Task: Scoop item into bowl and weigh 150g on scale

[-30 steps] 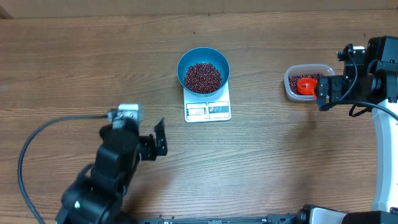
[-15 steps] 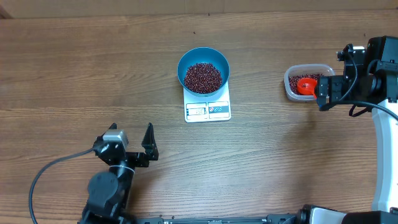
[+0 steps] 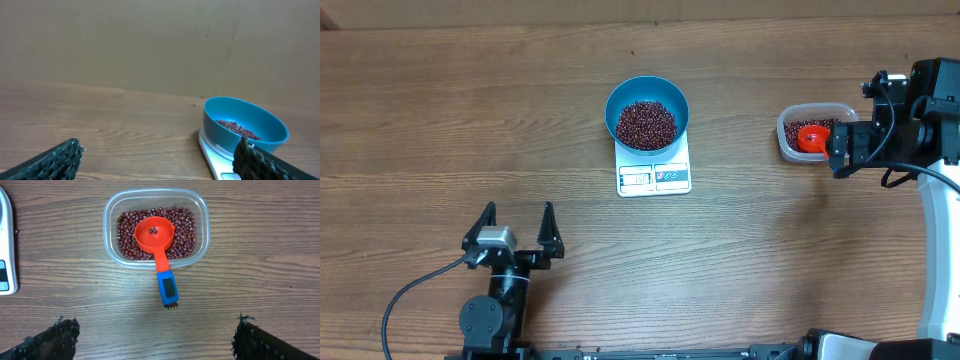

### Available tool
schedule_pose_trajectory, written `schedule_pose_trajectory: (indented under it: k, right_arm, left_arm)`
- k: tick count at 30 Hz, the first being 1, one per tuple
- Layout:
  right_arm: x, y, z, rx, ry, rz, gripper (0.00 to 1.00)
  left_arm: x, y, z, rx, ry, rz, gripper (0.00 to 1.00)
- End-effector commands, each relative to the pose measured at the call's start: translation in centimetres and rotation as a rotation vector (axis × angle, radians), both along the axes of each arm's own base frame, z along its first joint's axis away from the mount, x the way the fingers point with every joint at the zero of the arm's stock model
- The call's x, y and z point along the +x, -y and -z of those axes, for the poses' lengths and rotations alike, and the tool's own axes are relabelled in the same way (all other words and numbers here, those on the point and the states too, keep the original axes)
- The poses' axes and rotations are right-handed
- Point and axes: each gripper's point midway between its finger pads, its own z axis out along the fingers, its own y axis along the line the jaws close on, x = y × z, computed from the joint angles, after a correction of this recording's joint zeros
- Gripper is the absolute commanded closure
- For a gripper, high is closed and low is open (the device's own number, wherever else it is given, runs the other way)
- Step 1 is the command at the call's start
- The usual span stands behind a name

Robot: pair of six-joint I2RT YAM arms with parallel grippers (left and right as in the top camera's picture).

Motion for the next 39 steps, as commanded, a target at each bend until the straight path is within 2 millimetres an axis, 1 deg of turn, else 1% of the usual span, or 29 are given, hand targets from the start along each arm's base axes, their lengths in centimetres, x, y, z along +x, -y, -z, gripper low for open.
schedule_pose_trajectory:
  k: [1,4,9,16,39]
  right_arm:
    - [0.6,-0.3,-1.5,-0.002,0.046,-0.010,0.00]
    - [0.6,-0.3,-1.5,-0.002,0.046,-0.010,0.00]
    - [0.6,-0.3,-1.5,-0.002,0.046,-0.010,0.00]
    - [0.6,-0.3,-1.5,-0.002,0.046,-0.010,0.00]
    - [0.6,-0.3,-1.5,-0.002,0.046,-0.010,0.00]
  left_arm:
    - [-0.1,-0.3,-0.3,0.061,0.023,-0.010,0.01]
    - [-0.1,-0.4,0.4,0.116,-0.005,-0.013,0.00]
    - [-0.2,-0.4,3.1,0.145,-0.112,-0.006,0.00]
    - [-0.1,-0.4,3.0,0.190,-0.106,-0.005,0.01]
    - [-0.1,-0.4,3.0,0.190,-0.107,-0.007,0.00]
